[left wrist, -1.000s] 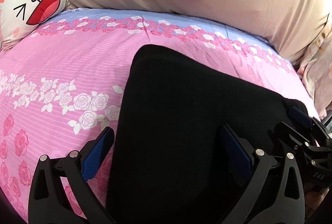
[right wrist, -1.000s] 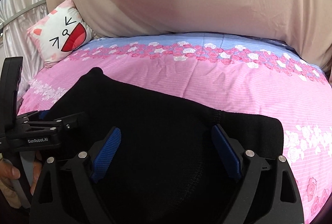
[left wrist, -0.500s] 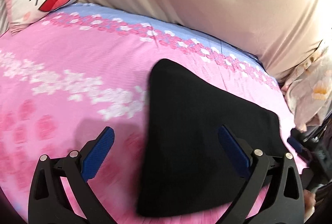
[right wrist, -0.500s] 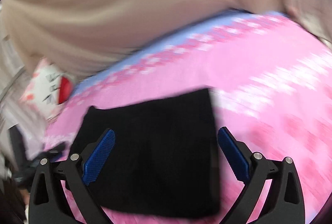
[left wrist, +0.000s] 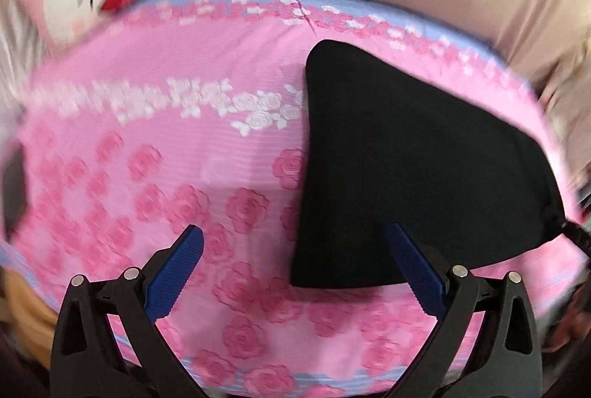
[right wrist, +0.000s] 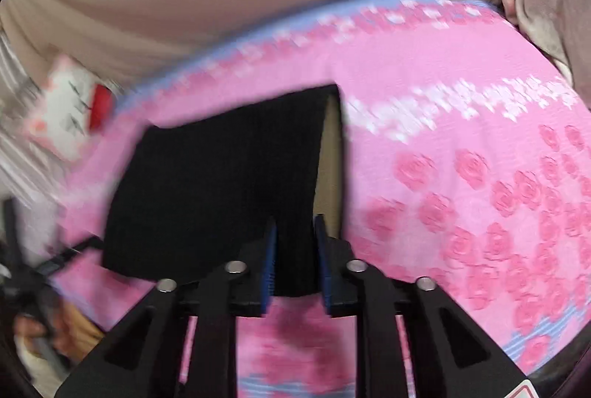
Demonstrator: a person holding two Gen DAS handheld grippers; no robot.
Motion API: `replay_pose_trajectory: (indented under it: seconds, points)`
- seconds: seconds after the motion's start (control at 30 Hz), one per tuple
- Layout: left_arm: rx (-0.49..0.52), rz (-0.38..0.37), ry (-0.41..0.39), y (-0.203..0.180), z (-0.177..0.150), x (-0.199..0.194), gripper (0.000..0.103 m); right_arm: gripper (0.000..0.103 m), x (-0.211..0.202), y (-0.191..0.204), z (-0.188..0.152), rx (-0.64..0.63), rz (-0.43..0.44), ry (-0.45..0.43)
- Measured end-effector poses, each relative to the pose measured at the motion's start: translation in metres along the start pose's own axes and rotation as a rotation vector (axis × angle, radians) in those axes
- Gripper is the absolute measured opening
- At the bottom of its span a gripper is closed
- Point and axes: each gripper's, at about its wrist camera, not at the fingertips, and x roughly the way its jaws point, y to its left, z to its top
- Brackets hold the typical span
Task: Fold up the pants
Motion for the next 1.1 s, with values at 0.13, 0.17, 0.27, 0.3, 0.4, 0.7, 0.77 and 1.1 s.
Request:
replay_pose_trajectory:
  seconds: [0.13, 0.17, 0.27, 0.3, 0.4, 0.7, 0.77, 1.1]
  points:
    - [0.051, 0.063, 0.028, -0.01, 0.002, 0.01, 0.098, 0.085, -0.016, -0.006, 0.004, 0.068, 0.05, -0.049]
    - [0.053, 0.057, 0.037, -0.011, 0.003, 0.012, 0.098, 0.089, -0.019, -0.006, 0.006, 0.058, 0.038, -0.078]
    - [0.055, 0.041, 0.053, -0.013, 0.005, 0.018, 0.098, 0.089, -0.003, -0.005, 0.009, 0.046, 0.017, -0.016]
    - [0.055, 0.024, 0.062, -0.014, 0.006, 0.02, 0.098, 0.089, 0.003, -0.005, 0.007, 0.053, 0.033, 0.009]
    - [0.054, -0.025, 0.086, -0.02, 0.006, 0.028, 0.098, 0.089, 0.016, -0.007, -0.004, 0.081, 0.074, 0.04]
    - [0.068, -0.044, 0.097, -0.029, 0.004, 0.036, 0.098, 0.098, 0.024, -0.006, -0.009, 0.103, 0.119, 0.049]
    - [0.064, -0.05, 0.102, -0.028, 0.003, 0.037, 0.098, 0.098, 0.027, -0.005, -0.009, 0.102, 0.119, 0.044]
    - [-0.034, -0.249, 0.115, -0.016, 0.001, 0.043, 0.085, 0.085, 0.033, 0.016, -0.003, 0.092, 0.136, 0.045]
